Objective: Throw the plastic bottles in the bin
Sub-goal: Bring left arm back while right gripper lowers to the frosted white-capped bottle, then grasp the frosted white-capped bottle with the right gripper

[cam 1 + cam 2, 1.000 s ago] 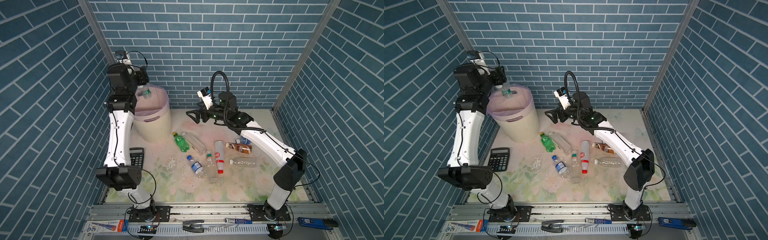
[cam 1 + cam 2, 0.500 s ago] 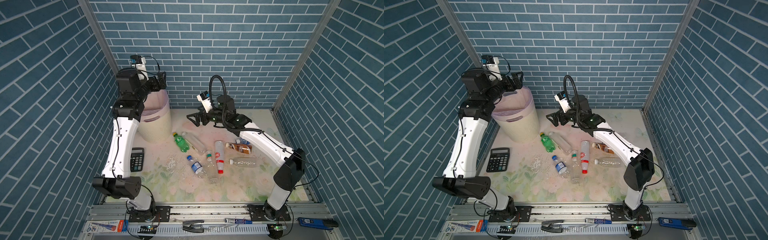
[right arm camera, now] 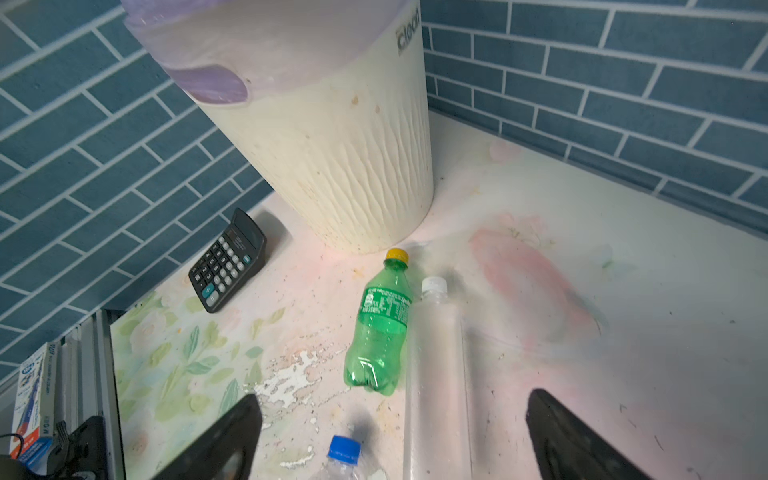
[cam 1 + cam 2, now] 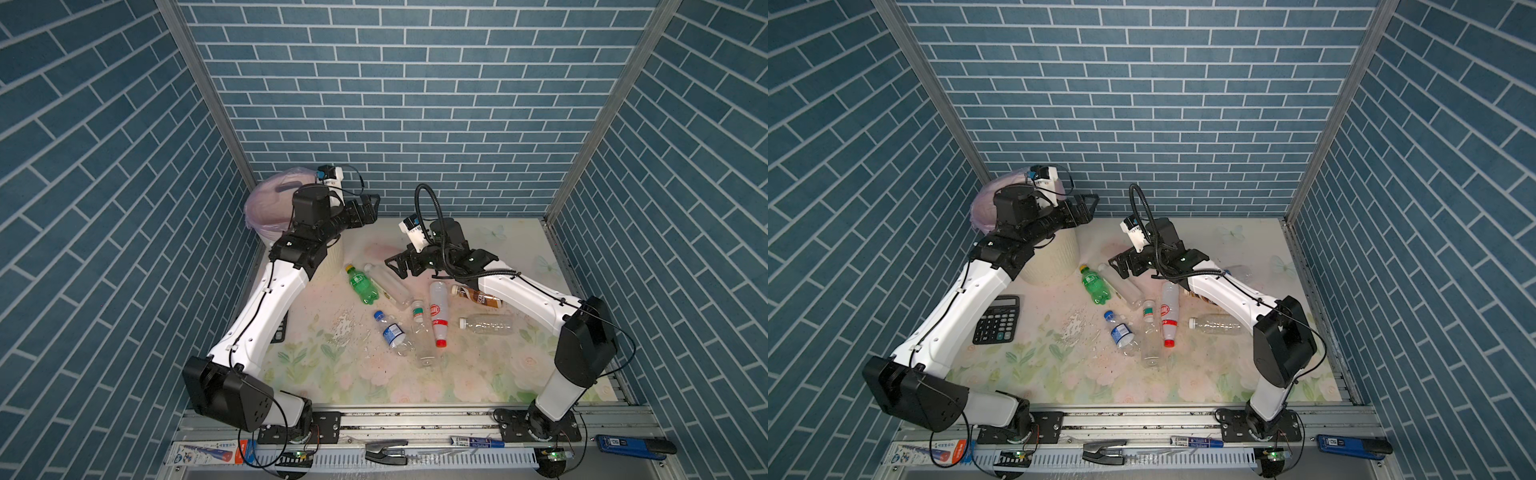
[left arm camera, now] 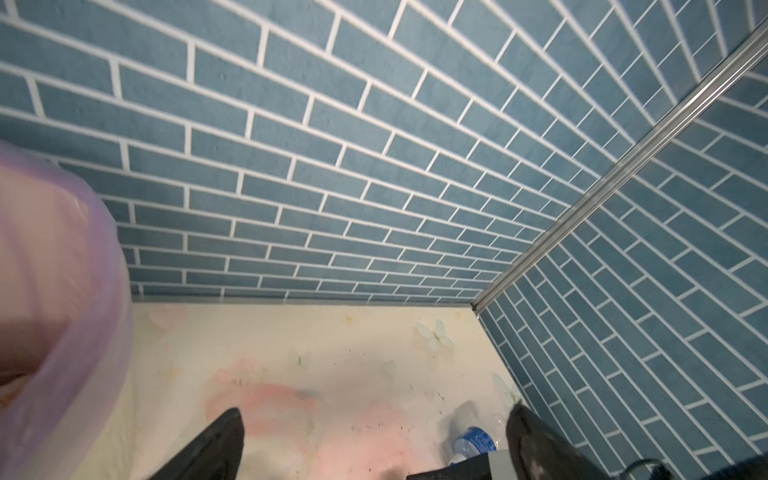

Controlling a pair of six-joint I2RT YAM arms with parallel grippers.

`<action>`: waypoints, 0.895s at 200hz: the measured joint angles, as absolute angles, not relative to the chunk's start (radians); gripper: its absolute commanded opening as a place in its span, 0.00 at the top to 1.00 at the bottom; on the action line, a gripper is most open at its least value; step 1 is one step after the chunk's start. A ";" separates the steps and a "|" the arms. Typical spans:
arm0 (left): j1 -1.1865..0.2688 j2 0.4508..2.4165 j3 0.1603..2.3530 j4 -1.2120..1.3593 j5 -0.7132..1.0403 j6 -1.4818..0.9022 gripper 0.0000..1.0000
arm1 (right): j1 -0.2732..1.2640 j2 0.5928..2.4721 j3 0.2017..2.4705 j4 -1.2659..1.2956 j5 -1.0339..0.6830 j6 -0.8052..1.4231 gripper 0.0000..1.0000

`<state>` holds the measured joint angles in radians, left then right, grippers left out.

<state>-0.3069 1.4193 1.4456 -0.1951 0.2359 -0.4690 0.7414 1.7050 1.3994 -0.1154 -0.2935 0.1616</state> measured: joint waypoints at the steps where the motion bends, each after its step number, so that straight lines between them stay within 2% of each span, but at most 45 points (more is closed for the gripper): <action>1: -0.307 1.419 1.442 -0.194 0.236 -0.471 0.01 | 0.741 1.704 1.397 -0.114 -0.293 0.162 0.01; 76: -0.322 1.398 1.170 -0.152 0.227 -0.627 0.01 | 0.739 1.711 1.250 -0.040 -0.290 0.206 0.01; 179: -0.324 1.382 1.115 -0.128 0.188 -0.688 0.01 | 0.760 1.893 1.234 -0.046 -0.284 0.213 0.08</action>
